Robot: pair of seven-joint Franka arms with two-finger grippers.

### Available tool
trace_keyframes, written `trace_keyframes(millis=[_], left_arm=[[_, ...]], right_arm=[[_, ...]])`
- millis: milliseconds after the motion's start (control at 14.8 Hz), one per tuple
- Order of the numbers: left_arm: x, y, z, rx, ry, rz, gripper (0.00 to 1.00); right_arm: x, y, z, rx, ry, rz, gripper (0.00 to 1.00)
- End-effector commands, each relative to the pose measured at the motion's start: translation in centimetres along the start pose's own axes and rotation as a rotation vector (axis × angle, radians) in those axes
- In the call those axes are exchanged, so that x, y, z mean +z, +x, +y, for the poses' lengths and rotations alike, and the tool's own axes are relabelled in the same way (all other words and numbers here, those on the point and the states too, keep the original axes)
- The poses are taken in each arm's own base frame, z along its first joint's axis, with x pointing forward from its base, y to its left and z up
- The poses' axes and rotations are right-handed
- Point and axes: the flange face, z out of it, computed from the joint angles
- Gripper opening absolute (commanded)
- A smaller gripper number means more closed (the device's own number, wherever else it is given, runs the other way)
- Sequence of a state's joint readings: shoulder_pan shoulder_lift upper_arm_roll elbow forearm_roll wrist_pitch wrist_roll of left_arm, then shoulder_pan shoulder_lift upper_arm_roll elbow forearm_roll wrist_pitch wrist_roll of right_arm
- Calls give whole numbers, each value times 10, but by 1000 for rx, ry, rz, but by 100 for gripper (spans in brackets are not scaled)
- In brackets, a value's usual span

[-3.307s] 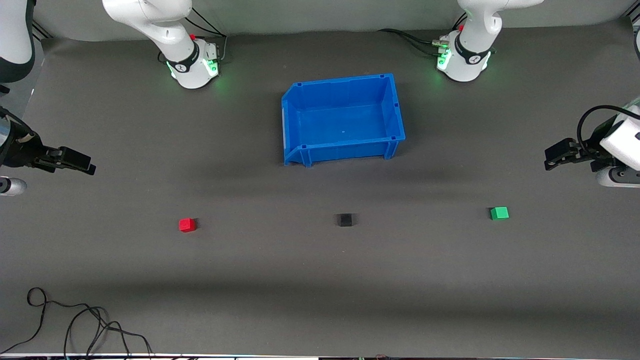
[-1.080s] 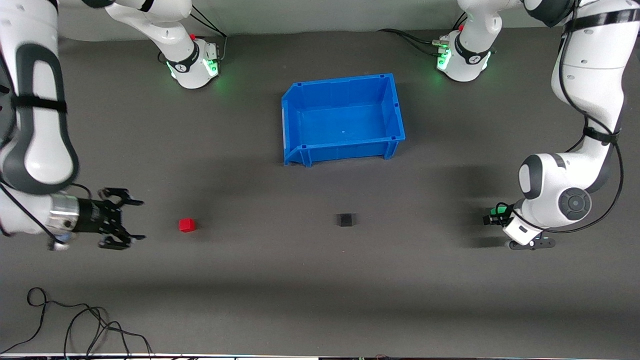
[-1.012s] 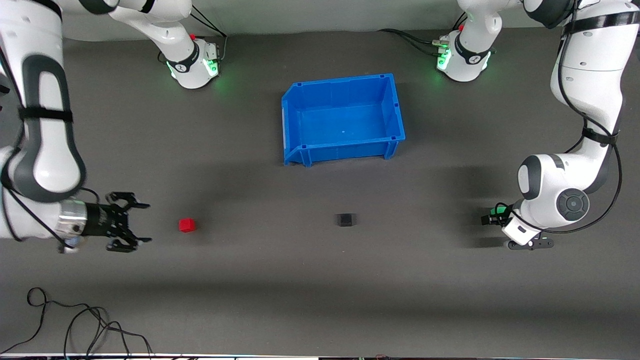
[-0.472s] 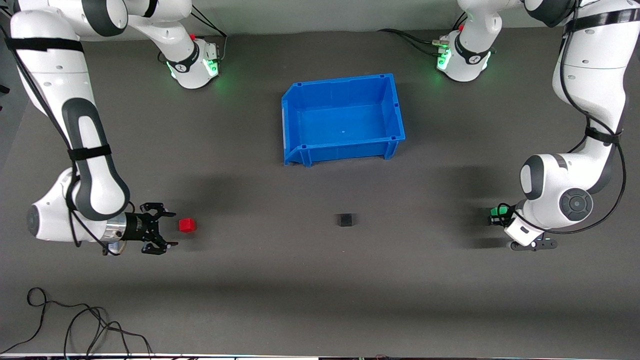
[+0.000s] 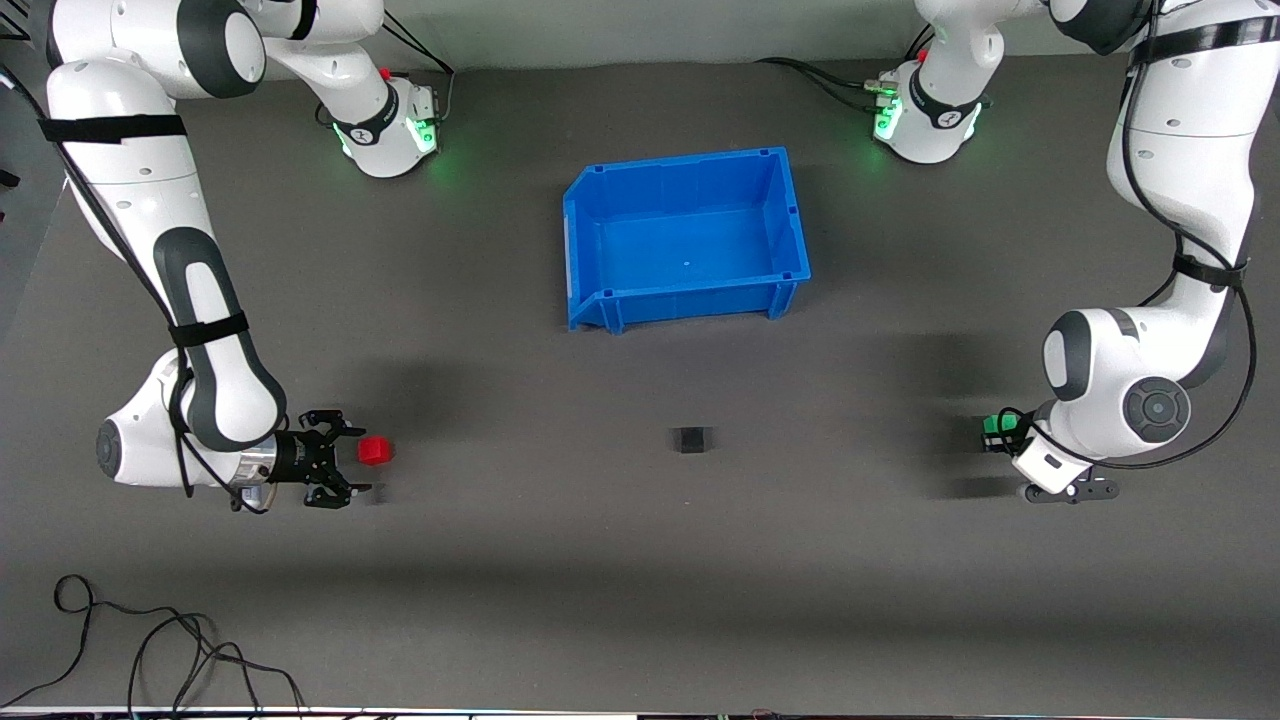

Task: Attach green and red cubes to black cube
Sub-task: 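Grasp the red cube with the right gripper while the left gripper grasps the green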

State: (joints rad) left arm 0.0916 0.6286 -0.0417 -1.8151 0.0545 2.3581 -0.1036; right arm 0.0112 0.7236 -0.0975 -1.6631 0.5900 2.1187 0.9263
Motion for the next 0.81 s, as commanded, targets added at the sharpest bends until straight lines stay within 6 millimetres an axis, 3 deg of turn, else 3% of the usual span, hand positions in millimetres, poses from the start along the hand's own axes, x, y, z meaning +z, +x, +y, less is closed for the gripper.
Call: trace_keyframes(millis=[0, 270, 405, 607, 742], left_arm=[[-41, 19, 6, -184, -12, 0, 3], [-100, 51, 11, -432, -85, -19, 2], [-108, 55, 19, -567, -132, -14, 2], [-101, 66, 36, -794, -141, -25, 2], [-95, 70, 49, -952, -139, -36, 3]], right_arm=[[4, -1, 0, -21, 12, -15, 93], [-3, -1, 0, -34, 16, -19, 49], [-5, -1, 0, -36, 20, -19, 31], [-20, -11, -9, -36, 45, -11, 30], [-38, -33, -24, 3, 56, -29, 30]])
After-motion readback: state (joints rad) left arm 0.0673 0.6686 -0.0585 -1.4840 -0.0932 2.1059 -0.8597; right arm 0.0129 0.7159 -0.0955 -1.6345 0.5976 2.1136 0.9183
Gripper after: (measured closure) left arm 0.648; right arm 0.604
